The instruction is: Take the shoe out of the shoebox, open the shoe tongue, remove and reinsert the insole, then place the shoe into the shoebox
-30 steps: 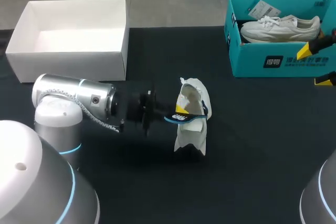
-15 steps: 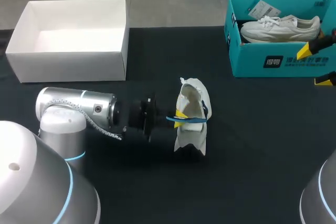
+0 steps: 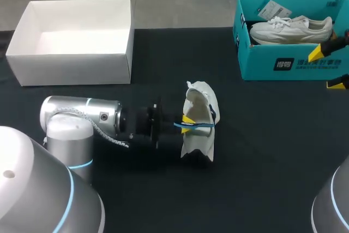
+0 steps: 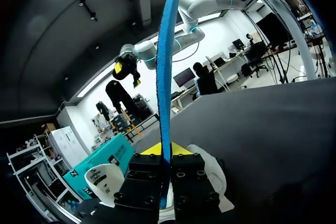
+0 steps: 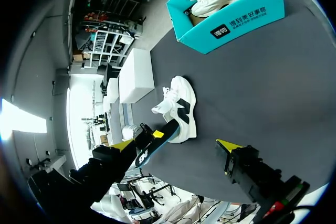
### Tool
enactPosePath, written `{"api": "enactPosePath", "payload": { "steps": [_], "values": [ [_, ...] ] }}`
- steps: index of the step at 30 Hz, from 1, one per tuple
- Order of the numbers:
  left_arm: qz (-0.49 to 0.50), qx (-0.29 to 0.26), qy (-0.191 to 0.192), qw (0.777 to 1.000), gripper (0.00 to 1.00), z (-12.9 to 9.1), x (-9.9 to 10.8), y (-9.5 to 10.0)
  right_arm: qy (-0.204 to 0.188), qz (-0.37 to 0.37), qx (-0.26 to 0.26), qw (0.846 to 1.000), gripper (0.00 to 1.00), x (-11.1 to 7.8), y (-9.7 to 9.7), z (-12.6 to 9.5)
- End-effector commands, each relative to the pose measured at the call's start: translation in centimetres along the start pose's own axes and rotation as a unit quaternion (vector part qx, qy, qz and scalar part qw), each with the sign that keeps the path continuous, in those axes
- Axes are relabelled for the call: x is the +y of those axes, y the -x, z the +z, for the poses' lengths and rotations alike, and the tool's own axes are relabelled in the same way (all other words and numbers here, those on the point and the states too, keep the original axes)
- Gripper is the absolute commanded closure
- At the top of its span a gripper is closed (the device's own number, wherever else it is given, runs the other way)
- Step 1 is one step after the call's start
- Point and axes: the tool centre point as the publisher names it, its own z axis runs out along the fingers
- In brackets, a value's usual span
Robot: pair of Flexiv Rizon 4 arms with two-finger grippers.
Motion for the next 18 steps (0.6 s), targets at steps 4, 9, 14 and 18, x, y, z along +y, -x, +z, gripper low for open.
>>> {"api": "enactPosePath", "payload": {
  "steps": [4, 9, 14, 18],
  "values": [
    [0.003, -0.003, 0.008, 1.0, 1.0, 0.8, 0.8, 0.1, 0.0, 0.001, -0.001, 1.0, 0.0, 0.0, 0.0, 0.1],
    [0.007, -0.009, 0.018, 1.0, 1.0, 0.6, 1.6, 0.3, 0.0, 0.001, -0.001, 1.0, 0.0, 0.0, 0.0, 0.1],
    [0.009, -0.013, 0.026, 1.0, 1.0, 0.3, 1.9, 0.6, 0.0, 0.001, -0.001, 1.0, 0.0, 0.0, 0.0, 0.1],
    [0.016, -0.018, 0.027, 0.999, 0.57, 0.0, 1.3, 0.8, 0.0, 0.001, -0.001, 1.0, 0.0, 0.0, 0.0, 0.1]
  ]
}}
